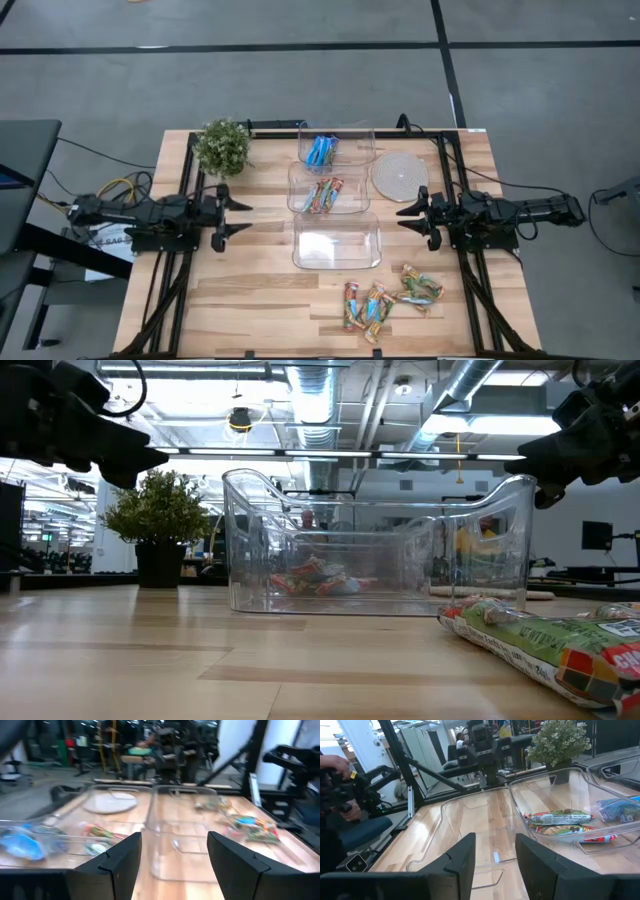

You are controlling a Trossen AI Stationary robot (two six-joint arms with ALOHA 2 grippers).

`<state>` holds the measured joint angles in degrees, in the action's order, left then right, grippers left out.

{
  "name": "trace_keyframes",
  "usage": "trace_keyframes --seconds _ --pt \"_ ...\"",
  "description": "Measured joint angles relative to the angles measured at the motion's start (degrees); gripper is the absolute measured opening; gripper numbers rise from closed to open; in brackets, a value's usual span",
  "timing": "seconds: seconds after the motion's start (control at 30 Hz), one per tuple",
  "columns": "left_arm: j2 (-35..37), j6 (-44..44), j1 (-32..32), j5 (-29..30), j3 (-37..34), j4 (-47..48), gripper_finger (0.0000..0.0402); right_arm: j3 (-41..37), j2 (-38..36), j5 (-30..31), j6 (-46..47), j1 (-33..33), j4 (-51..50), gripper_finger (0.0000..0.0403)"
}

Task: Pick and place Granola Bars by type
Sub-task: Put the red granola bar into the middle transparent bin

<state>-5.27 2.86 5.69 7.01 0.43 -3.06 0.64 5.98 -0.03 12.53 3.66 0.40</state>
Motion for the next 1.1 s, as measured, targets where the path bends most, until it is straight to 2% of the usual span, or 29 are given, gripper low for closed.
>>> trace_keyframes --seconds 0.23,0.3,0.37,0.47,0.77,0.93,1.1 --pt "-0.38 -2.87 2.68 -0.92 -0.02 0.31 0.0219 0.00 0.00 0.00 0.00 0.00 0.00 0.0133" --pt "-0.38 -3.13 3.39 -2.75 -0.02 0.64 0.0219 0.00 -0.02 0.02 0.00 0.00 0.00 0.0133" --pt "-0.38 -6.27 3.63 -3.68 0.10 0.95 0.0219 0.00 0.00 0.02 -0.02 0.02 0.00 0.0133" --pt "-0.38 -10.61 3.23 -2.11 0.35 1.96 0.0219 0.00 0.00 0.02 -0.02 0.01 -0.01 0.0134" --pt "-0.38 -5.48 1.33 -2.29 0.46 2.27 0.0219 0.00 0.00 0.01 -0.01 0.01 0.00 0.0134" --pt "-0.38 -8.82 1.36 -2.22 0.46 2.18 0.0219 0.00 -0.02 0.02 0.00 0.02 0.00 0.0133" --pt "-0.38 -7.96 1.36 -2.75 0.46 2.15 0.0219 0.00 0.00 0.02 -0.02 0.02 0.00 0.0133"
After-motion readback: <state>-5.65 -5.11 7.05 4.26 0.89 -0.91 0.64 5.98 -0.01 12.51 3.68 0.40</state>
